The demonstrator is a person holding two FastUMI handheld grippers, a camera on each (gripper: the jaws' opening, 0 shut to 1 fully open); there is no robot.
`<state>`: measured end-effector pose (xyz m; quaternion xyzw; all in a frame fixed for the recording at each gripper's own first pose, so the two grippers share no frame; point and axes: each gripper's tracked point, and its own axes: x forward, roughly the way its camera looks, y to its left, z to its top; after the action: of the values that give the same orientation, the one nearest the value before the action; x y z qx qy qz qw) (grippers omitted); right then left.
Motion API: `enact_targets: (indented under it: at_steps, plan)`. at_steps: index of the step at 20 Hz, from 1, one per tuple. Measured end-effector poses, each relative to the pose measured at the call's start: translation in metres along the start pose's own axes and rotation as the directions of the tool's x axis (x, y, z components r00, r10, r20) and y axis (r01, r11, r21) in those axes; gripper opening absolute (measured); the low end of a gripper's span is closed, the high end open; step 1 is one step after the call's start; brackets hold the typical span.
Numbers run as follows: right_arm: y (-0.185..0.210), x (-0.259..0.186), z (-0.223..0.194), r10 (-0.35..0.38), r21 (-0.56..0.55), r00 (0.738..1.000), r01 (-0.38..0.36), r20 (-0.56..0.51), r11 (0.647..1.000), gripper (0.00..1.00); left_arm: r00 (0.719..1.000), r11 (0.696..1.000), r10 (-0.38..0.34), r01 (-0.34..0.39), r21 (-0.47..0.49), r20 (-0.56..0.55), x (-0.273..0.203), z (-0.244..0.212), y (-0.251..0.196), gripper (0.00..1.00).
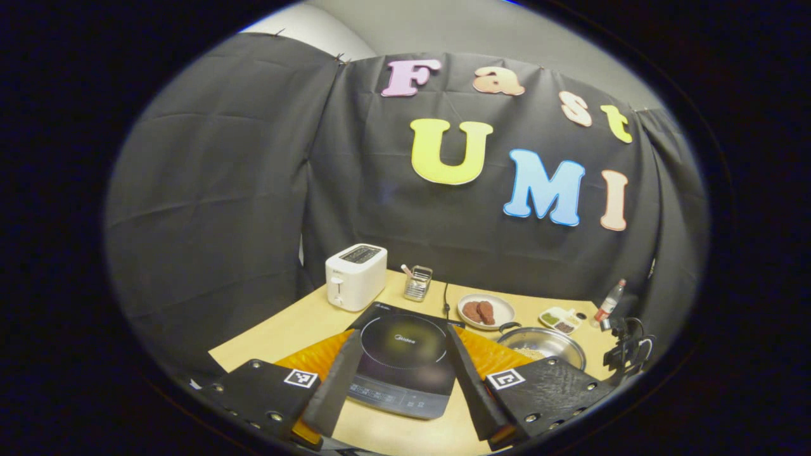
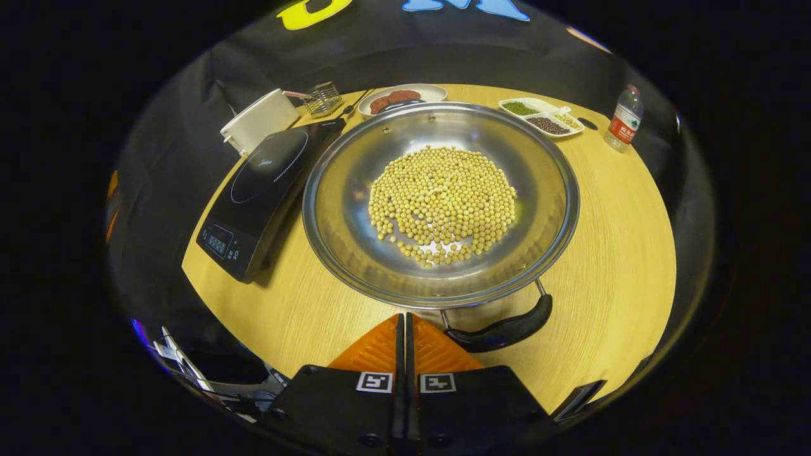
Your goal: First push the handle of the pot to place it horizontally, then grasp the pot with both hands and set it on the induction cooktop.
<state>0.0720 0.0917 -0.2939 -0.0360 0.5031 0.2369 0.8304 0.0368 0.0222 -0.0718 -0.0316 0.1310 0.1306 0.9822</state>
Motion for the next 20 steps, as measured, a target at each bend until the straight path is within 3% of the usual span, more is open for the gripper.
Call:
enact_targets:
  at_steps: [3,5,10,13,20]
  plan:
    - [-0.007,-0.002,0.002,0.029,0.025,1.0,-0.029,0.007,0.999,0.02,1.0,0.999,-0.026,0.026,0.026,0.001,0.003,0.0,-0.032,0.78]
    - [-0.018,-0.002,0.003,0.022,0.018,1.0,-0.023,0.011,1.0,0.01,0.999,0.998,-0.046,0.046,0.043,-0.003,0.005,-0.002,-0.05,0.81]
    - [-0.05,-0.006,0.008,-0.01,0.035,0.999,0.009,0.03,0.999,0.02,0.996,0.992,-0.092,0.093,0.085,-0.006,0.009,-0.005,-0.088,0.78]
    - [-0.069,-0.01,0.015,-0.021,0.087,0.999,0.017,0.044,0.996,0.02,0.993,0.989,-0.114,0.115,0.096,-0.014,0.012,-0.008,-0.104,0.81]
    - [-0.108,-0.009,0.021,-0.054,0.131,0.998,0.049,0.04,0.99,0.02,0.993,0.988,-0.118,0.12,0.096,-0.028,0.021,-0.007,-0.128,0.78]
